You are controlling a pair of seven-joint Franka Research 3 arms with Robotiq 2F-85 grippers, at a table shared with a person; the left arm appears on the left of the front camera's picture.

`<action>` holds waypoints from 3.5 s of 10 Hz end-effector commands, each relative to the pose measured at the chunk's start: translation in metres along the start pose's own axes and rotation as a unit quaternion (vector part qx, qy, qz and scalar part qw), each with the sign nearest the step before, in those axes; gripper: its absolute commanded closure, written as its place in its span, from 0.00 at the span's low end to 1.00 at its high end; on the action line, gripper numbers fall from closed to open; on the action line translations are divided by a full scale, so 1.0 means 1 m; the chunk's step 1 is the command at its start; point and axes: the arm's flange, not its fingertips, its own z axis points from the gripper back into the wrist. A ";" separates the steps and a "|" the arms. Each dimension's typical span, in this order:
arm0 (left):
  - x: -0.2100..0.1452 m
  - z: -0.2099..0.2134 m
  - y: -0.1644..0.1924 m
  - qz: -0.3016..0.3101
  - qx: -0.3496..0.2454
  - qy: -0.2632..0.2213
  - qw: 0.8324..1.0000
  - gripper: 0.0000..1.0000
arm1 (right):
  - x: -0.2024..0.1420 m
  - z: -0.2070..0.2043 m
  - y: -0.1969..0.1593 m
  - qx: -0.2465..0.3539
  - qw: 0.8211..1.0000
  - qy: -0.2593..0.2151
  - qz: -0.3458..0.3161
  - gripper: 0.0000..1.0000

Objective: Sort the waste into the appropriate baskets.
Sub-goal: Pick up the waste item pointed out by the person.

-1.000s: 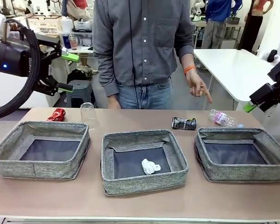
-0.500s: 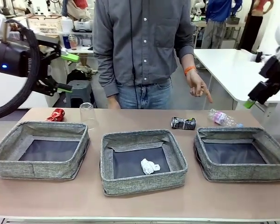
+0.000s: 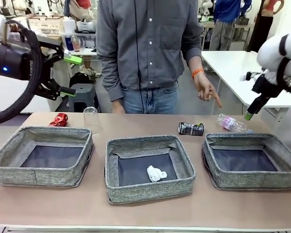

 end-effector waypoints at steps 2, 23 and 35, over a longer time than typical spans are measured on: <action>-0.002 -0.003 0.001 -0.010 -0.012 -0.009 1.000 0.00 | 0.029 -0.031 -0.031 0.033 0.999 -0.042 0.002 0.00; -0.002 -0.003 0.001 -0.010 -0.012 -0.009 1.000 0.00 | 0.059 -0.088 -0.038 0.067 0.997 0.029 -0.031 1.00; -0.002 -0.003 0.001 -0.010 -0.012 -0.009 1.000 0.00 | 0.017 0.104 0.099 0.008 0.905 -0.076 -0.418 1.00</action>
